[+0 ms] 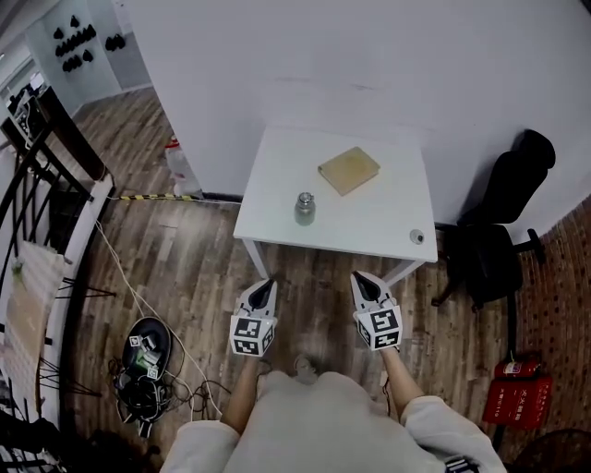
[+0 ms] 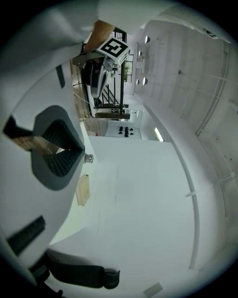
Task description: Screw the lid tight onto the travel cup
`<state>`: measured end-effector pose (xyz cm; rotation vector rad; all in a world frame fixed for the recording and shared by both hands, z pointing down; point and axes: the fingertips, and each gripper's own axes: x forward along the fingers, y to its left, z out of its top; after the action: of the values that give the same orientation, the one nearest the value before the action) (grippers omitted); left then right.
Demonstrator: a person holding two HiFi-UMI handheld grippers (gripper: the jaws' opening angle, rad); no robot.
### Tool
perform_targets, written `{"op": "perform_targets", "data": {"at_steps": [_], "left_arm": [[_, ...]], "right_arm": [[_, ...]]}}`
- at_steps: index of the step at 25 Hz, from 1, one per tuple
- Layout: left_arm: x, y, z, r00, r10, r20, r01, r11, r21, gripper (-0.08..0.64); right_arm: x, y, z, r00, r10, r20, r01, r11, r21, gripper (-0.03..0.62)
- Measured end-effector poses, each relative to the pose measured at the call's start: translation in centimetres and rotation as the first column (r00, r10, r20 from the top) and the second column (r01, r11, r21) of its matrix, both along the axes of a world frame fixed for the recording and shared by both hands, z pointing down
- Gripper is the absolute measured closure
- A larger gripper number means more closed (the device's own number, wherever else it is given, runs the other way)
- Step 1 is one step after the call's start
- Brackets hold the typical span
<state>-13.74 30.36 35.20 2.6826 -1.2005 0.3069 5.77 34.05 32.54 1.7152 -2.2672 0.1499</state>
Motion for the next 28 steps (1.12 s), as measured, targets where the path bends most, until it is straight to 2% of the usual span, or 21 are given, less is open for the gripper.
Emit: {"op": "perform_targets", "data": {"at_steps": [13, 21, 28], "left_arm": [[1.6, -4.9, 1.7, 0.999, 0.041, 0.005, -0.041, 0.999, -0.030, 0.549], [3.8, -9.0, 3.0, 0.999, 0.051, 0.007, -0.050, 0.997, -0.054, 0.549], [7.3, -14.5, 4.7, 0.999, 0.051, 0.015, -0.050, 0.995, -0.087, 0.549]], "right_arm": [[0.5, -4.4, 1.9, 1.000, 0.015, 0.001, -0.015, 0.999, -0.034, 0.592], [2.3, -8.2, 3.2, 1.000, 0.020, 0.013, -0.019, 0.998, -0.056, 0.592], [4.6, -13.8, 5.0, 0.999, -0.018, 0.031, 0.021, 0.996, -0.091, 0.592]]}}
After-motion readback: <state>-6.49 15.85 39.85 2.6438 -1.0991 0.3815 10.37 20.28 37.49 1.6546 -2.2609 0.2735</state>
